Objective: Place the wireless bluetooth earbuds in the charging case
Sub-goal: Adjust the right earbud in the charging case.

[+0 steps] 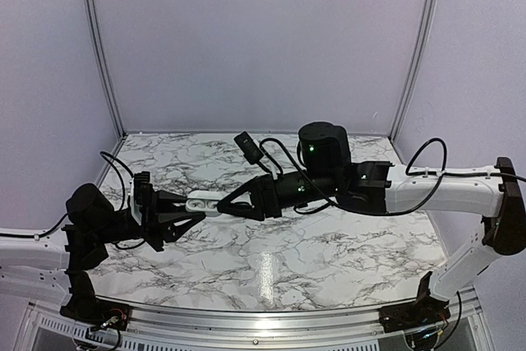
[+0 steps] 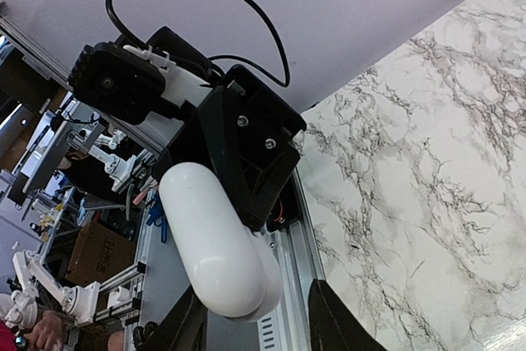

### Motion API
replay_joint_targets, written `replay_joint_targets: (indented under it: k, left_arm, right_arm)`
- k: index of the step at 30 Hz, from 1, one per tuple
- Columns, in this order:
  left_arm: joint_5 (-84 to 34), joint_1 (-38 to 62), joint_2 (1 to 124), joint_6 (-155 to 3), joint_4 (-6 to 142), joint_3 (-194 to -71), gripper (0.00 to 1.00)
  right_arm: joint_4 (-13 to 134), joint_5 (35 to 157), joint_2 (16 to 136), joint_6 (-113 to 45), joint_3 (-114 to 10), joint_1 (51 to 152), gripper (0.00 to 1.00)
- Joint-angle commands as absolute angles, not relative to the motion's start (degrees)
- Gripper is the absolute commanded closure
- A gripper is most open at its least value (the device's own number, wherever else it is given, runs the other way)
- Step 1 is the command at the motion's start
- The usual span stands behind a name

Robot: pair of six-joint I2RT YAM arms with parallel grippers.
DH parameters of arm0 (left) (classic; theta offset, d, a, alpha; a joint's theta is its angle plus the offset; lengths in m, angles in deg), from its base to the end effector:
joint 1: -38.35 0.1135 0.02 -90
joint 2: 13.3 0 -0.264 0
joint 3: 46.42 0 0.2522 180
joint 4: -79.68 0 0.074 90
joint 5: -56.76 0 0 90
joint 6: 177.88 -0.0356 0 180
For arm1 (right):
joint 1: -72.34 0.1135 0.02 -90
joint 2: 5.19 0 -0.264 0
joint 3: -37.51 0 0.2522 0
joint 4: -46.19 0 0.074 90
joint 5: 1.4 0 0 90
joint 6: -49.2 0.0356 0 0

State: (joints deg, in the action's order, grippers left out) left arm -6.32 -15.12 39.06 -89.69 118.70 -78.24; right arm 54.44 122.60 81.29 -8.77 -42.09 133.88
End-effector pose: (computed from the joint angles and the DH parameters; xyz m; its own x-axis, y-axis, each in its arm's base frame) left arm 0.1033 -0.1665 0.2676 0.2193 -0.2487 -0.9434 0.9656 0.1937 0.1734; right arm 0.1512 0.3208 0.3198 -0.6284 -0.2367 -0.7410 -0.7700 0.0543 0.6357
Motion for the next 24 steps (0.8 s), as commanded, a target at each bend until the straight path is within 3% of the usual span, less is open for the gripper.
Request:
replay_joint_targets:
  k: [1,11,18,24]
  left_arm:
    - [-6.0,-15.8,38.9,-91.0,121.1,-79.4,1.00]
    - [-6.1,-16.0,38.8,-91.3,121.0,-79.3,1.00]
    - [-7.2,-16.0,39.3,-88.9,120.7,-79.7,1.00]
    - [-6.9,-16.0,40.0,-88.2,120.5,-79.9,1.00]
  right_arm:
    - [51.7,122.5,82.5,-6.6,-44.4,134.1,0.59]
    - [52.0,123.3,82.9,-5.8,-43.6,133.3,0.65]
    - [54.0,125.8,80.4,-16.1,-44.4,133.8,0.41]
    - [58.9,124.8,79.6,-24.8,-47.8,134.0,0.37]
